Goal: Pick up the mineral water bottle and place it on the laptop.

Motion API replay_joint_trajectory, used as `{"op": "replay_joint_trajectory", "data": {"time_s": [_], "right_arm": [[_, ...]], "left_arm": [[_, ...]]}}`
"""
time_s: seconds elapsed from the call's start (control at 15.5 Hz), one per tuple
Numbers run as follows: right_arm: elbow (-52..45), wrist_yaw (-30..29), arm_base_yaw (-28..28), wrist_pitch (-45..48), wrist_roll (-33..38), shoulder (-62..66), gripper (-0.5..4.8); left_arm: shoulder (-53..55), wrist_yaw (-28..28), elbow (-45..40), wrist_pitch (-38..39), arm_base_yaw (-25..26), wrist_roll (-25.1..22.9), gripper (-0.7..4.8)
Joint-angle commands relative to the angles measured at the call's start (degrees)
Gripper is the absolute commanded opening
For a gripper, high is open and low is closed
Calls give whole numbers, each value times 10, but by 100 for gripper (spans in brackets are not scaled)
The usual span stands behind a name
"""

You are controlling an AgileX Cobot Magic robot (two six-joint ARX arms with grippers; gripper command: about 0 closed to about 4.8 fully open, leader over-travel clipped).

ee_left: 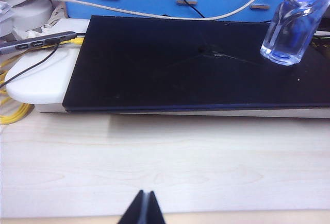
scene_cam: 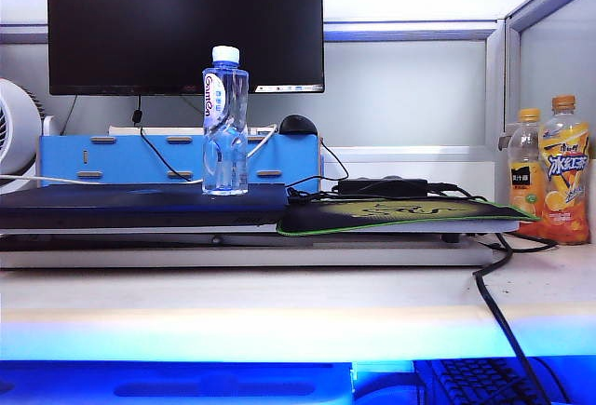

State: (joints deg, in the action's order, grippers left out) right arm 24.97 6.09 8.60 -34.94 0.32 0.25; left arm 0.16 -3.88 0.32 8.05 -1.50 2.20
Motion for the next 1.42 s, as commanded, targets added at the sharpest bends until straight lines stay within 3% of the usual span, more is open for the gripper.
{"op": "replay_joint_trajectory", "data": {"time_s": [0.06,0.19,0.51,1.03,1.42], "right_arm": [[-43,-24,0,-21,-23,1,-1],[-65,-63,0,-41,-45,1,-1],[-70,-62,-2,-45,-94,1,-1],[-106,-41,-2,-28,-89,1,-1],[-188,-47,-4,179,-87,0,-1]], "left_arm": [[-1,-2,1,1,0,-1,-2],[-1,-2,1,1,0,-1,-2],[-1,-2,1,0,0,0,-2],[-1,-2,1,1,0,0,-2],[-1,-2,1,1,0,0,-2]]}}
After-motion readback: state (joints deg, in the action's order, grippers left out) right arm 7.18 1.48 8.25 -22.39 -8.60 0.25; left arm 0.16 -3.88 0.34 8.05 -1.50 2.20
